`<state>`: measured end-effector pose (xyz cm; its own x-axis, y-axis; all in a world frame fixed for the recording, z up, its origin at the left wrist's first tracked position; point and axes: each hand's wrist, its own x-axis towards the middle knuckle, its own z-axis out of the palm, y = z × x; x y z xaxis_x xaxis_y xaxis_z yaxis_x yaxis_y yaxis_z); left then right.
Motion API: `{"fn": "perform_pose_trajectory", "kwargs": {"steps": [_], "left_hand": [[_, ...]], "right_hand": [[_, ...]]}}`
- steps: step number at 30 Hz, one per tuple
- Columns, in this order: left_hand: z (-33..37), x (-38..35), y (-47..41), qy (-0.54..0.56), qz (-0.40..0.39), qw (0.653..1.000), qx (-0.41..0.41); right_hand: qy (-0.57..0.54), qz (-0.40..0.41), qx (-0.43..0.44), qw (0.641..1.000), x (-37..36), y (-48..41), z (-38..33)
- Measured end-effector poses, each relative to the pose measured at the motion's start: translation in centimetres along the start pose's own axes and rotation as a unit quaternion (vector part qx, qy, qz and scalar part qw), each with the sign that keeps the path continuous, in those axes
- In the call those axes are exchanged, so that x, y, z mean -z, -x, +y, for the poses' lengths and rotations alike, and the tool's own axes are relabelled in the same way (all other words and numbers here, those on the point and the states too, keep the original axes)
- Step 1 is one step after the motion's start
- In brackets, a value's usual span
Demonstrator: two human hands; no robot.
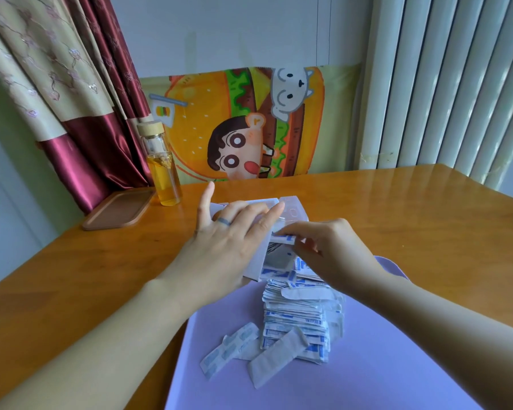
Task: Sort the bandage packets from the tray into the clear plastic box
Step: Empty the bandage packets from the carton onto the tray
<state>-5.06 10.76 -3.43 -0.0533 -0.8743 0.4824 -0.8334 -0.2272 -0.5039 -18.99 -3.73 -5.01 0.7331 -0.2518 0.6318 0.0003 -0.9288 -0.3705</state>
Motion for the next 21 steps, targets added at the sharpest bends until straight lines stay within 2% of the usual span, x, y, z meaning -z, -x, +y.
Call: {"fn": "perform_pose_trajectory", "kwargs": {"steps": [7,11,15,18,21], "left_hand": [[-1.6,-1.0,1.5,-0.041,-0.063,0.997,0.022],[-1.9,-1.2,1.9,-0.056,-0.067,0.996,0.025],[-2.1,-0.9,1.8,-0.052,-0.056,0.996,0.040],[-2.0,-0.5,1.4,-0.038,-0.029,0.998,0.042],[-1.8,-0.1,1.3,-0.022,0.013,0.998,0.050]], "right_hand": [[-0.011,-0.087,-0.067,0.994,1.1,2.2,1.7],[0.058,-0.212,-0.102,0.970,1.6,2.9,2.8],[0.056,-0.316,-0.110,0.941,1.8,3.0,2.8],[0.075,-0.305,-0.095,0.945,2.4,2.2,2.5],[0.050,-0.231,-0.072,0.969,3.0,1.0,1.1]]}}
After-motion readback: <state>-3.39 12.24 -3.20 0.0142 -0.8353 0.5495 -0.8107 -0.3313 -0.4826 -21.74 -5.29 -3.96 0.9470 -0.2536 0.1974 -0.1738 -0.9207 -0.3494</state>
